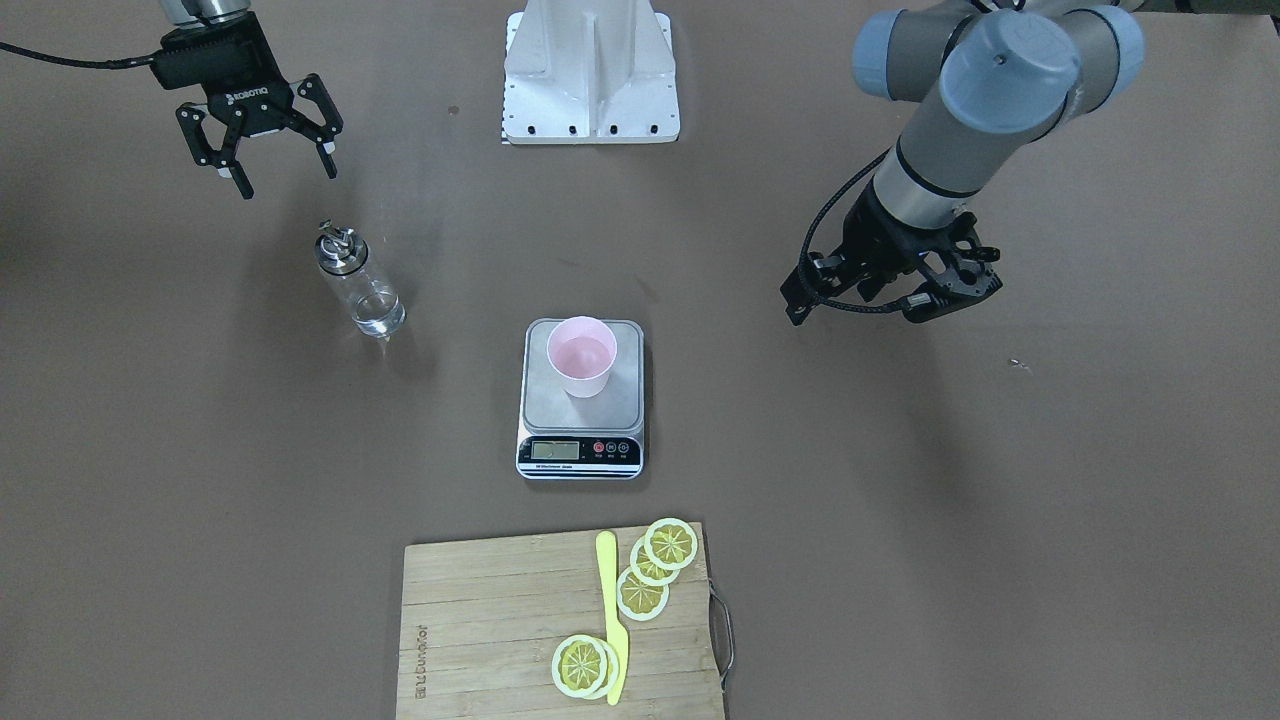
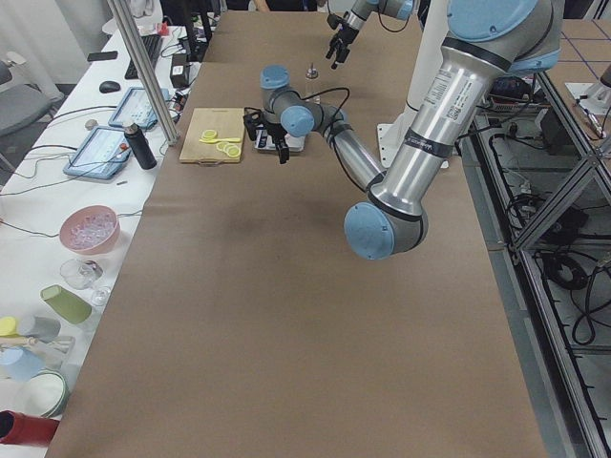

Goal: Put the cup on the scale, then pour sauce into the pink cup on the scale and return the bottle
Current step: 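Grasp the glass sauce bottle with the right gripper while the left arm withdraws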

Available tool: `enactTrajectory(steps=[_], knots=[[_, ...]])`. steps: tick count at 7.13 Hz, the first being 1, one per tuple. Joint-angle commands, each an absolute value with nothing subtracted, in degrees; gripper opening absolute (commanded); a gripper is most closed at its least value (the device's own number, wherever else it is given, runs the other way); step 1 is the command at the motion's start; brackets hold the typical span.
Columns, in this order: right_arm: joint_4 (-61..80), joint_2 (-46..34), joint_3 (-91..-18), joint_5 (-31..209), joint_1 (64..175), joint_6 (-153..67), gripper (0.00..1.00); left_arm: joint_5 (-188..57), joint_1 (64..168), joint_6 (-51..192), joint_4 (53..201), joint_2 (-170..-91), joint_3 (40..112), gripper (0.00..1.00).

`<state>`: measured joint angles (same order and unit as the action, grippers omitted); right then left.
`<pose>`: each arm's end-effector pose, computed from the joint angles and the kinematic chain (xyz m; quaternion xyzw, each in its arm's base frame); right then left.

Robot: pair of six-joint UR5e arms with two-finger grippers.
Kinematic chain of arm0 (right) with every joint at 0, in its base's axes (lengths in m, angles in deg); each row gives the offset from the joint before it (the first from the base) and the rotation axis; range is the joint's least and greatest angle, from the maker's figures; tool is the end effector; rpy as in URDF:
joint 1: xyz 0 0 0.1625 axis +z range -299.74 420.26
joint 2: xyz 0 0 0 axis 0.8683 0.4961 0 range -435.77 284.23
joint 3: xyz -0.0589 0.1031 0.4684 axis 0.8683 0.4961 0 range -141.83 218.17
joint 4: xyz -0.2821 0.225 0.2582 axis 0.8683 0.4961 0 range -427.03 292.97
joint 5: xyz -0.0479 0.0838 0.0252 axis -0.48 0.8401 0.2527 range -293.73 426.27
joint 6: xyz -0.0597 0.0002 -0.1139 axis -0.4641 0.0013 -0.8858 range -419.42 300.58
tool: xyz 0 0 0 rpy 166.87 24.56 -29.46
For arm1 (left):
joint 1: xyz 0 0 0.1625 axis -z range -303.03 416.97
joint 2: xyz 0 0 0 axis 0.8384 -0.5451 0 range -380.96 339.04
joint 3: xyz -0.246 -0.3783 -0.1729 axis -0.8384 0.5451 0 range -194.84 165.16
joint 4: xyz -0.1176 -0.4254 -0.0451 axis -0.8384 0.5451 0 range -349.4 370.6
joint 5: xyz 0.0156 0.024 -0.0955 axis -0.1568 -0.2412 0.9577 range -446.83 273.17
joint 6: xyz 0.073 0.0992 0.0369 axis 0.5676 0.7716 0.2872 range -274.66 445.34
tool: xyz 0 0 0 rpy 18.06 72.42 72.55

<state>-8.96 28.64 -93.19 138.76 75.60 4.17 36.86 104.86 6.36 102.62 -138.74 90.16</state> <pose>-0.3532 -0.2753 0.4166 0.2970 -0.4066 -0.0085 0.8639 0.4113 -0.5474 0.3082 -0.0540 0.4494 -0.1750 0.8744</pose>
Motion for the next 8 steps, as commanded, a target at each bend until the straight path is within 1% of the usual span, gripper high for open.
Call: enactTrajectory(steps=[1,2,4,6,8], knots=[[-9.03,23.22,-88.25,136.16,73.8,3.95,0.99,36.74,104.87,6.33,102.62,-138.73,89.92,0.98],[-9.03,21.89,-86.22,134.84,73.45,3.77,0.98,36.65,104.78,6.5,102.62,-138.73,89.66,0.98],[-9.29,21.88,-85.67,130.89,72.39,2.9,0.95,36.65,104.78,7.11,102.71,-138.73,89.22,0.98],[-12.8,21.44,-84.01,129.3,72.21,-0.16,0.96,36.56,104.95,7.2,102.71,-138.73,88.7,0.98],[-12.98,19.51,-82.08,128.68,72.3,-2.98,0.96,36.48,104.95,7.2,102.71,-138.73,88.43,0.98]])
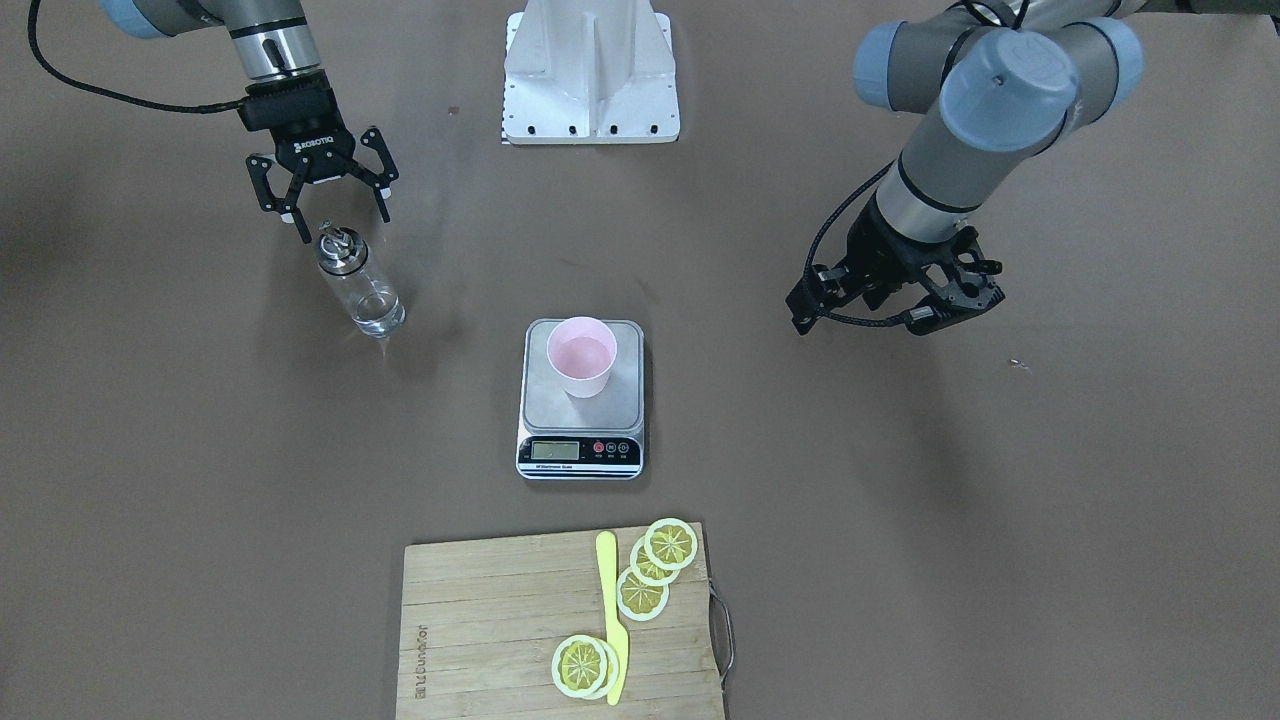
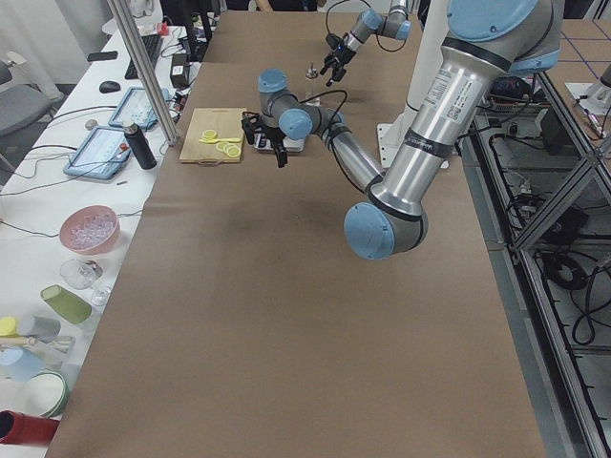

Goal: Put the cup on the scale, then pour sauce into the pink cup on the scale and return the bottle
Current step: 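Grasp the glass sauce bottle with the right gripper while the left arm withdraws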

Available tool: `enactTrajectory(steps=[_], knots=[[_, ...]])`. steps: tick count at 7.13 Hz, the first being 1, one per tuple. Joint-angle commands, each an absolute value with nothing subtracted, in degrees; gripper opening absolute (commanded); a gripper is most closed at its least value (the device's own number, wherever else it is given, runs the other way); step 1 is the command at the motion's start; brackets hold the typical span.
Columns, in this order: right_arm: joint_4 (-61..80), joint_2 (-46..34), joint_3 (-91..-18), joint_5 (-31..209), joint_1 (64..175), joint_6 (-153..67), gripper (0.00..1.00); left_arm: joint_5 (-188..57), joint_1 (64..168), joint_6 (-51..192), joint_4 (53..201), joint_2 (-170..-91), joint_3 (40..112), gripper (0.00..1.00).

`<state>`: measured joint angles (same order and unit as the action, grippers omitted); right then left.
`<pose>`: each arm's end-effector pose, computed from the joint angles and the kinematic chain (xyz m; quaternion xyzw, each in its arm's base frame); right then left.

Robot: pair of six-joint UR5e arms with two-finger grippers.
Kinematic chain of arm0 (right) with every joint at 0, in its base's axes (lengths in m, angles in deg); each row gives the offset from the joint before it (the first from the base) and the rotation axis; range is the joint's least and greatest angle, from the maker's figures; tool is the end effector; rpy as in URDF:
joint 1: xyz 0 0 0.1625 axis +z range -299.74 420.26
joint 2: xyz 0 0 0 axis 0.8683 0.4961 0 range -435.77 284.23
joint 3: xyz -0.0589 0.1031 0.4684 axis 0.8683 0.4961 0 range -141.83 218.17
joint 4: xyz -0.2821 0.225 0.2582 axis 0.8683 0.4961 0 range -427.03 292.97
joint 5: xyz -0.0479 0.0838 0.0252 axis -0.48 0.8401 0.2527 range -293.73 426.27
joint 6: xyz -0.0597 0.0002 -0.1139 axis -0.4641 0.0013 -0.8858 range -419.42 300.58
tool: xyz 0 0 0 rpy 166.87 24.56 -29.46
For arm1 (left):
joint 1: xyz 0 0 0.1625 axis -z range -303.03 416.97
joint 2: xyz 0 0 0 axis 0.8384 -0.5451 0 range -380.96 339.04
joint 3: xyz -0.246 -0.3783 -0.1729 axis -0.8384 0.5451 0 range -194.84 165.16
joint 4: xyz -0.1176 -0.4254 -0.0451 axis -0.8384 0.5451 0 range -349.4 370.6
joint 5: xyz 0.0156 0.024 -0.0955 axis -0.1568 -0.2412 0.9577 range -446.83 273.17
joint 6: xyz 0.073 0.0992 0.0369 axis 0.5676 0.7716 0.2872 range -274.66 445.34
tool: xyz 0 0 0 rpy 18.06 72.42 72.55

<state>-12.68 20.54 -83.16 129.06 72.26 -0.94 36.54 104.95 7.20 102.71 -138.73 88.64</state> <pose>-0.4285 -0.2875 0.4328 0.3705 -0.3806 -0.0251 0.8469 0.4150 -0.5541 0.3206 -0.0548 0.4398 -0.1751 0.8791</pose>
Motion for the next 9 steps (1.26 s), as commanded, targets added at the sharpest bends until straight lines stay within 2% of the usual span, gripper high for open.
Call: enactTrajectory(steps=[1,9], knots=[[-13.76,19.42,-81.11,128.68,72.47,-3.43,0.96,35.95,104.95,7.2,102.71,-138.73,88.25,0.98],[-13.68,14.58,-77.24,129.82,76.69,-7.3,0.95,35.6,104.95,7.29,102.89,-139.09,87.2,0.98]])
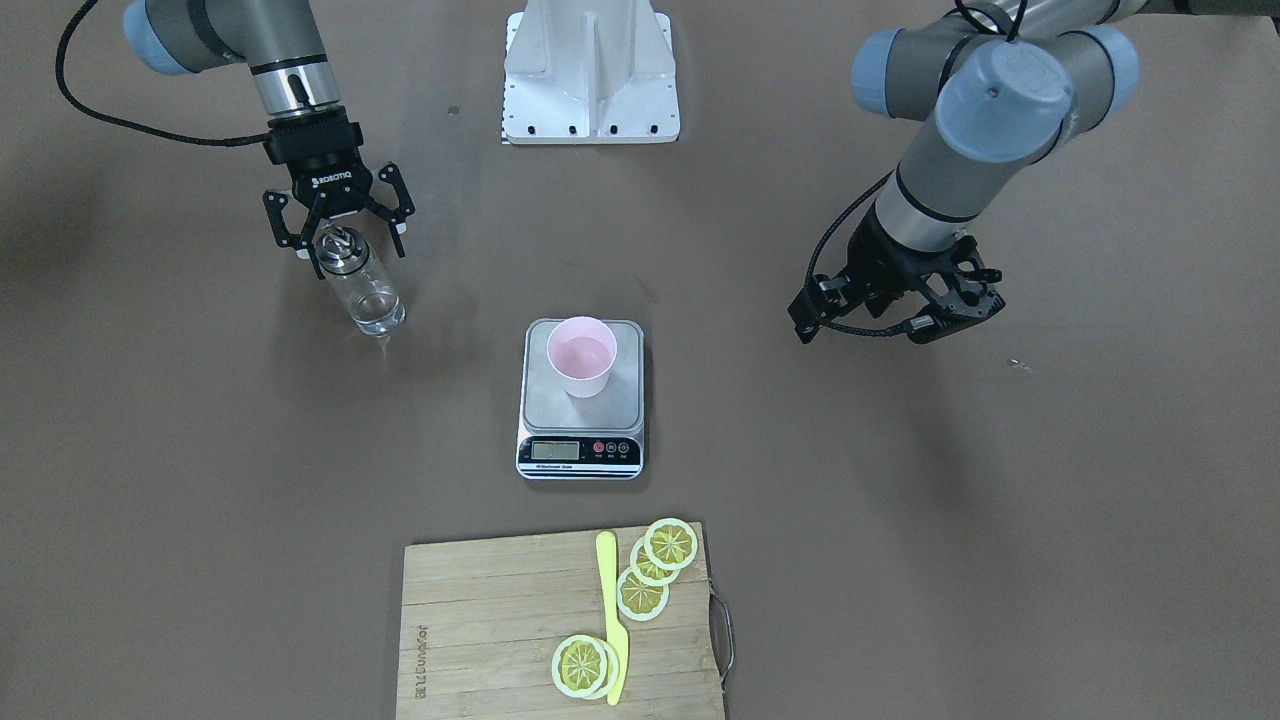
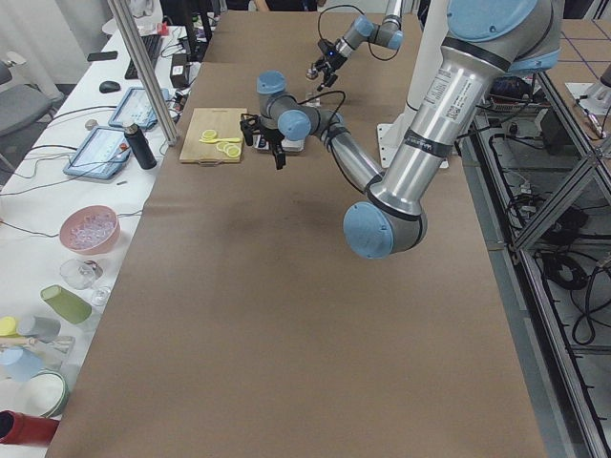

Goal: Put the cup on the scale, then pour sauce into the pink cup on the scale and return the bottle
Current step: 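Grasp the glass sauce bottle with the right gripper while the left arm withdraws, then lift the sauce bottle with the right gripper toward the pink cup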

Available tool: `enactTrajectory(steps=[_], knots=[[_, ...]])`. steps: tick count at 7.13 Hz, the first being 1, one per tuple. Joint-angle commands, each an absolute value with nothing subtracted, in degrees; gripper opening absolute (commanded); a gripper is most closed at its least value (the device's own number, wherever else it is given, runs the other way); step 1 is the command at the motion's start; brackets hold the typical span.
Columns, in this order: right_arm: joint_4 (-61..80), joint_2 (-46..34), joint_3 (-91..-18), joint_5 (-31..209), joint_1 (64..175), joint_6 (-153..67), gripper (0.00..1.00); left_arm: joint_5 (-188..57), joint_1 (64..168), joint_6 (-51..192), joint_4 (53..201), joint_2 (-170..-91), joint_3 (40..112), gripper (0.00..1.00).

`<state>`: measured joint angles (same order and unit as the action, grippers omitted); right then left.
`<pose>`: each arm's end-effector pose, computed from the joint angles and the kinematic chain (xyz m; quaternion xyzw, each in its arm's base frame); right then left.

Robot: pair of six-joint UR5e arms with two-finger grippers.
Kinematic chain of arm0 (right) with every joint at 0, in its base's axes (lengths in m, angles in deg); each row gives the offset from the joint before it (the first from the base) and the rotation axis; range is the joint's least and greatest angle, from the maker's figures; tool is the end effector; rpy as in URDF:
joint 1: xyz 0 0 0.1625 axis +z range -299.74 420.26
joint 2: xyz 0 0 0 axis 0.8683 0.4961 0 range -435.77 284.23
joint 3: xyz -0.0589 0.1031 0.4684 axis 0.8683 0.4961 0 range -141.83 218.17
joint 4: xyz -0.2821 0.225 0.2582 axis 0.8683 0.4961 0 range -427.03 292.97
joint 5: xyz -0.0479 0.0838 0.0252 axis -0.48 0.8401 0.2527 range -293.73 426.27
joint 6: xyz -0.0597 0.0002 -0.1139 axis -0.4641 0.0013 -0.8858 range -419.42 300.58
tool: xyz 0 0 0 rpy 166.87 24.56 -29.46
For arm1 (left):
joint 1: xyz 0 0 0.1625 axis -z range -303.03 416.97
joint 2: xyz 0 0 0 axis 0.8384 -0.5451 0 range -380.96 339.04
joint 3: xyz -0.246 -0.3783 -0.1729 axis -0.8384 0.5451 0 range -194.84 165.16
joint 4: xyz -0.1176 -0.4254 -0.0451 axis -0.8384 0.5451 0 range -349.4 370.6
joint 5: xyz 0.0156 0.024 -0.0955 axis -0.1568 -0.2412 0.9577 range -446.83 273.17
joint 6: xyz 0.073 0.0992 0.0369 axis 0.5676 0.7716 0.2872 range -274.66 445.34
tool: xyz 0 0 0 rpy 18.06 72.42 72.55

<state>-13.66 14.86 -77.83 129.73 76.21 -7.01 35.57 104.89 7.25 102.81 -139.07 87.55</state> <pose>-0.4528 -0.3279 0.4302 0.4015 -0.3589 -0.0405 0.8417 0.4189 -0.5599 0.3260 -0.0509 0.4327 -0.1798 0.8819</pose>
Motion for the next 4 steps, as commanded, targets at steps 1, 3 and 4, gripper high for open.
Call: enactTrajectory(steps=[1,3,4], knots=[[-13.68,14.58,-76.97,130.17,77.04,-7.3,0.95,35.51,104.95,7.29,102.89,-139.09,87.2,0.98],[-13.68,14.58,-76.54,130.96,77.22,-7.22,0.95,35.51,104.95,7.29,102.8,-139.09,87.2,0.98],[-13.68,14.5,-76.44,130.96,77.22,-7.22,0.93,35.51,104.95,7.21,102.8,-139.17,87.2,0.98]])
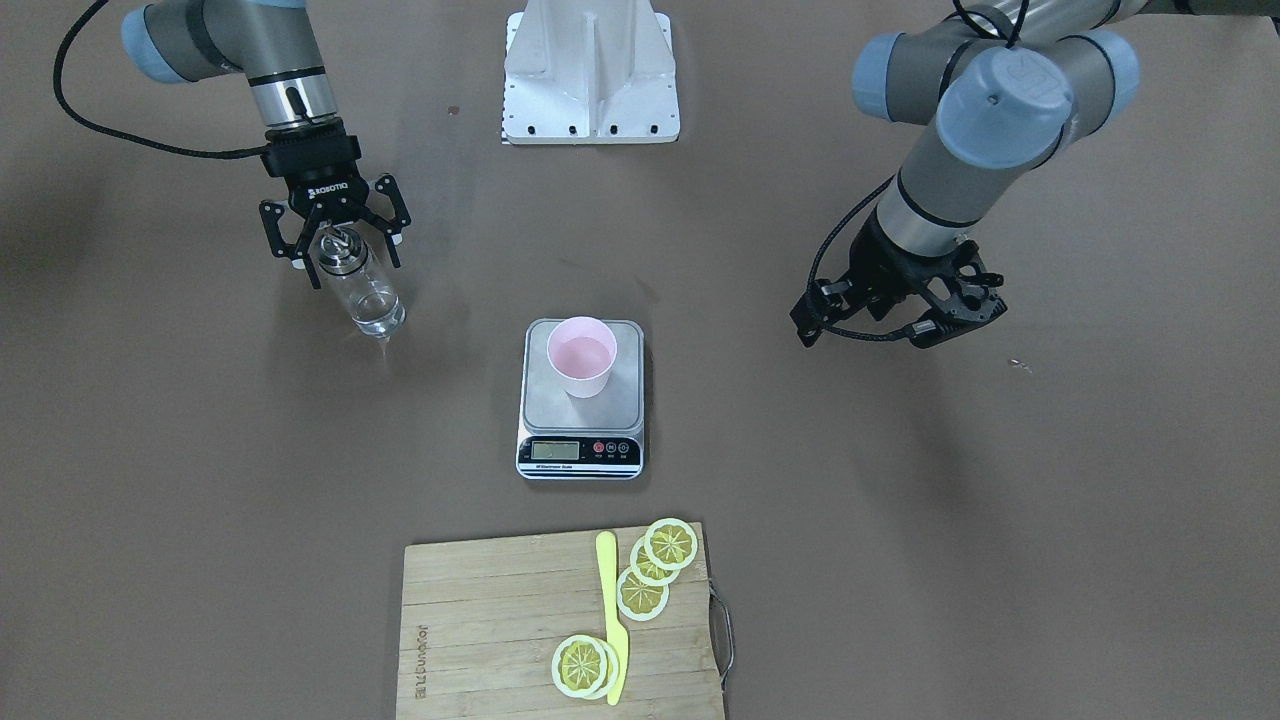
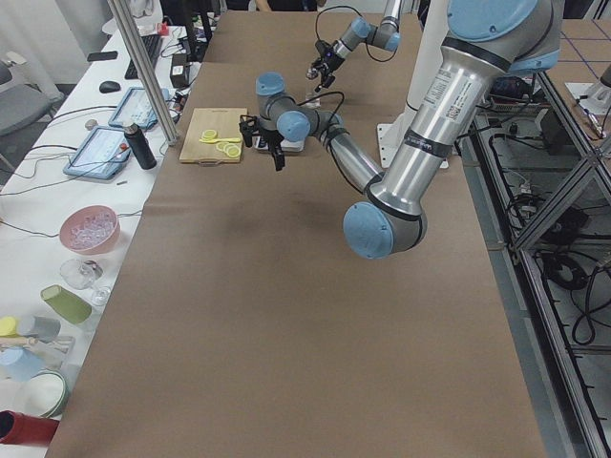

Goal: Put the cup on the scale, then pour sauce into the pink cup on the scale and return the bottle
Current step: 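Lift the sauce bottle with the right gripper toward the pink cup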

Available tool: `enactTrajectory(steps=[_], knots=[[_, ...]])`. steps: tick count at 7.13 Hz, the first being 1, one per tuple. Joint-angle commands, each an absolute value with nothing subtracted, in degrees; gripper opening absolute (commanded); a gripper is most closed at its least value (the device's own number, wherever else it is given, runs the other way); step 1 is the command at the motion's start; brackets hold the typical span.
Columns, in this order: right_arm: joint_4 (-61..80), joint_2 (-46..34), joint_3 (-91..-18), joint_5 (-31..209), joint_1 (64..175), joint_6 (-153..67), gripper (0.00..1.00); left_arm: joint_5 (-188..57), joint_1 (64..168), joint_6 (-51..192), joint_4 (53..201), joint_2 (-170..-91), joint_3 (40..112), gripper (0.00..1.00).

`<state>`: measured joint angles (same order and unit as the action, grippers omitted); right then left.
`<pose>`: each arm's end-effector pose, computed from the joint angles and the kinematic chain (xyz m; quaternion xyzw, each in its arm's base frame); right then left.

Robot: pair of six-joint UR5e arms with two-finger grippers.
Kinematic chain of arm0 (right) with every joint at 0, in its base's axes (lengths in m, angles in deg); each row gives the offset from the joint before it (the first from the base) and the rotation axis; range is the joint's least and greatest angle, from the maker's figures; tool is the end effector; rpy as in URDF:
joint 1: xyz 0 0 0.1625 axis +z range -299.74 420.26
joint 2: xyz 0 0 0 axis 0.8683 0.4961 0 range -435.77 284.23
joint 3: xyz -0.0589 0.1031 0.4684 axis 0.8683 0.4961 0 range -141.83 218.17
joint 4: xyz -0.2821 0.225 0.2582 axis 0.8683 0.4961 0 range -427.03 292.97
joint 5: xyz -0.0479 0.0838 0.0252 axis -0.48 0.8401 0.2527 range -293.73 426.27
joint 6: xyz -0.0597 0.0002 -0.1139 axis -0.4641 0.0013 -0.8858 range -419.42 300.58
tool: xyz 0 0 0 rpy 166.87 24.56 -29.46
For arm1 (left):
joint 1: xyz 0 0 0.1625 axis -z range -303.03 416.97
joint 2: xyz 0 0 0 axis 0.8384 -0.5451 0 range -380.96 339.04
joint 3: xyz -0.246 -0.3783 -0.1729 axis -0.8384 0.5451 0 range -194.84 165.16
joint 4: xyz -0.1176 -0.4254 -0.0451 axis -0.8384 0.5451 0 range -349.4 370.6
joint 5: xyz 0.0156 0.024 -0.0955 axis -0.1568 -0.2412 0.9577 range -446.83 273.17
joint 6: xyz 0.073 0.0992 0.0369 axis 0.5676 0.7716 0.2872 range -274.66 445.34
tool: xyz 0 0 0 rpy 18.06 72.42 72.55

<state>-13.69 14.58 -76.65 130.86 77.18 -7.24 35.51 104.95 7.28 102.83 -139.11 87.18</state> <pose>-0.4542 -0.3352 0.4391 0.3962 -0.3534 -0.0423 0.8463 0.4194 -0.5618 0.3286 -0.0515 0.4306 -0.1812 0.8826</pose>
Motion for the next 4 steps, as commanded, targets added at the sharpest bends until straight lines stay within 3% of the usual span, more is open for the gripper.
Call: enactTrajectory(steps=[1,4], knots=[[-13.68,14.5,-76.44,130.96,77.31,-7.22,0.92,35.51,104.95,7.29,102.8,-139.09,87.2,0.98],[-13.68,12.92,-74.96,130.96,77.48,-7.3,0.93,35.6,105.04,7.29,102.8,-139.09,87.2,0.98]])
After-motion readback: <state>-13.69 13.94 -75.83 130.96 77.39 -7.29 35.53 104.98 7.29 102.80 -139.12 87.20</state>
